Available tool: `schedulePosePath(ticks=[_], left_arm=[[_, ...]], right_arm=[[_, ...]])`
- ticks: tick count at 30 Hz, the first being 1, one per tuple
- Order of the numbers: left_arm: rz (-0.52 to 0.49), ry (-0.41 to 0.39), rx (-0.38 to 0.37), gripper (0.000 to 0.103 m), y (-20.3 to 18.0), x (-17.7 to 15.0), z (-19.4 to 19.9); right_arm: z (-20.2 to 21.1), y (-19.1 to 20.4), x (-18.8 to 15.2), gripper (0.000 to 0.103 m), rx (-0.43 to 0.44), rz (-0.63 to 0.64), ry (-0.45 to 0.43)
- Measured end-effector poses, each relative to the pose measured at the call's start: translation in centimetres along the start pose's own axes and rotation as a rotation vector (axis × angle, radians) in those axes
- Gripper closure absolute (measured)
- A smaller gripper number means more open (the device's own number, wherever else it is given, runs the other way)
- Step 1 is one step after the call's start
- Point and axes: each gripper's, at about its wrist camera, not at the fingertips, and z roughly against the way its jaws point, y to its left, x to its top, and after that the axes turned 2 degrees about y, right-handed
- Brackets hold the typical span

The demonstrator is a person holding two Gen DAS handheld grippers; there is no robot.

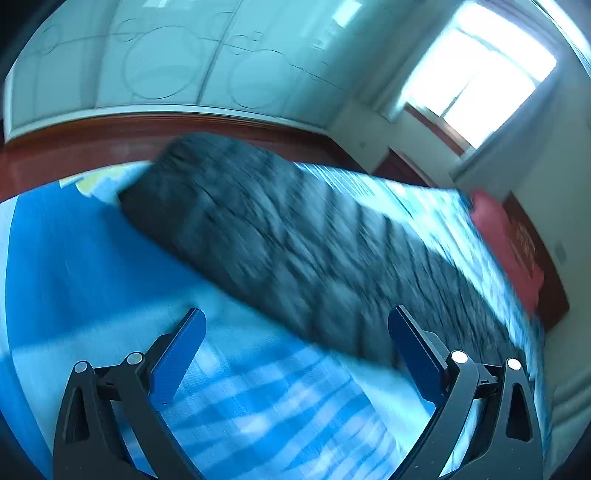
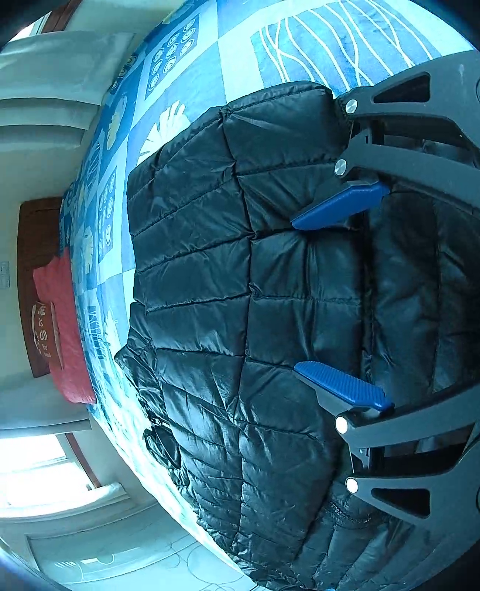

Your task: Fold large clothes

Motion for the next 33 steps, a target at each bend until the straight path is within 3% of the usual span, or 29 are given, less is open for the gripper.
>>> schedulePosePath(ticks=[6,8,9,11,12,15,18,23,27,33], left_arm=[[0.070,-0.015,-0.001,0.006,2.1,3.8,-1.9],[0.099,-0.033,0.049,0.025,2.2,4.2,-1.7],[0.106,-0.032,0.097,0.045,2.2,4.2,-1.6],[0.137,-0.047,0.118,0.058,2.7,4.4,-1.4],[0.141,-0.055,0.122,0.074,2.9,4.4,-1.2],[0.138,-0.063,0.112,0.093,2.8,4.8,-1.0],[0.073,-0.104,0.120,0.096,0.7,4.9,0.2],[-0.127,-0.186,0.058,0.097,-6.6,3.4,2.9],[-0.261,-0.170,-0.026,0.097,-13.6,1.0,3.3],[-0.481,-0.122,-0.147,0.097,-25.1,-6.3,3.8]], right_arm=[[0.0,0.0,-0.1,0.028,-0.005,0.007,-0.004],[0.1,0.0,-0.1,0.028,-0.008,0.009,-0.005],[0.1,0.1,-0.1,0.028,-0.010,0.010,-0.006],[0.1,0.1,-0.1,0.028,-0.012,0.013,-0.007],[0.1,0.1,-0.1,0.028,-0.013,0.014,-0.008],[0.1,0.1,-0.2,0.028,-0.011,0.014,-0.009],[0.2,0.0,-0.2,0.028,-0.006,0.010,-0.011],[0.2,-0.3,-0.2,0.028,0.005,0.001,-0.016],[0.3,-0.6,-0.2,0.028,0.024,-0.013,-0.019],[0.3,-1.1,-0.2,0.028,0.054,-0.037,-0.025]])
